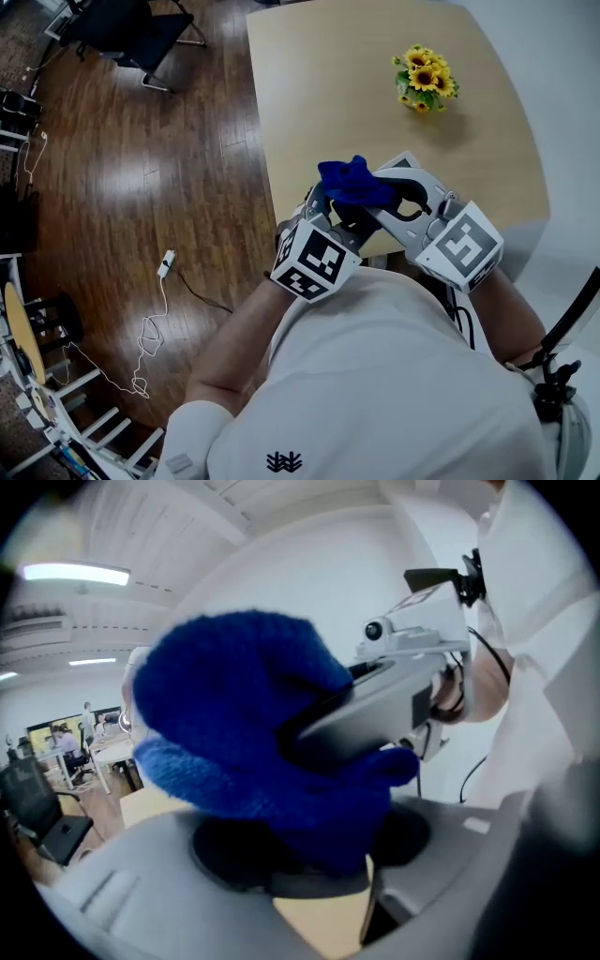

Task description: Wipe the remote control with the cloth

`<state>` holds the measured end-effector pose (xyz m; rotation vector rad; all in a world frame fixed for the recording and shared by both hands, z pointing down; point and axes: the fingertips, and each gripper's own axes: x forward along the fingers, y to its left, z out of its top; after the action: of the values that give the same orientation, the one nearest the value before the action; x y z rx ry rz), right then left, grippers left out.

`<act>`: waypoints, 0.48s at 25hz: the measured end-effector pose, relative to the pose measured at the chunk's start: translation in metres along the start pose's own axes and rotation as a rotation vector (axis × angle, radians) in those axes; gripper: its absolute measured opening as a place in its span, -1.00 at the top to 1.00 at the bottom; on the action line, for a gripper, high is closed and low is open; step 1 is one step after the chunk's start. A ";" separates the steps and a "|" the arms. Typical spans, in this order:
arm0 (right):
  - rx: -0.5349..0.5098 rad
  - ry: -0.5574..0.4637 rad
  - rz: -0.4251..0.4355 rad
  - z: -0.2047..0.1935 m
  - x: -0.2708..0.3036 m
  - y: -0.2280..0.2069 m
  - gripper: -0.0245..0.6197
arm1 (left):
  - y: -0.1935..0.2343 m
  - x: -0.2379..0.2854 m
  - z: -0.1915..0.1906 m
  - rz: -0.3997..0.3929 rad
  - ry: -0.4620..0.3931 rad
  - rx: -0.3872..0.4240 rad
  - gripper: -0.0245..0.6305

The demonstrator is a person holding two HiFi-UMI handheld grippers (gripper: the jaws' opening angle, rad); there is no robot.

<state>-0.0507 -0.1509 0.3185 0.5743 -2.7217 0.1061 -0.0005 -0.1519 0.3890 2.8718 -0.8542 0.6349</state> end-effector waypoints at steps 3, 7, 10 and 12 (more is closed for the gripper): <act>-0.031 0.001 -0.035 -0.008 -0.005 -0.010 0.66 | -0.003 -0.003 -0.004 0.002 0.000 0.002 0.10; -0.051 0.006 -0.089 -0.012 -0.013 -0.028 0.66 | 0.001 -0.006 -0.006 0.012 -0.006 -0.004 0.10; -0.039 0.014 -0.142 -0.016 -0.025 -0.045 0.66 | 0.003 -0.008 -0.007 0.019 -0.009 -0.010 0.10; -0.032 0.021 -0.182 -0.019 -0.034 -0.059 0.66 | 0.004 -0.009 -0.007 0.024 -0.012 -0.011 0.09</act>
<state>0.0087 -0.1892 0.3245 0.8025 -2.6316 0.0222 -0.0122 -0.1490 0.3919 2.8628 -0.8915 0.6144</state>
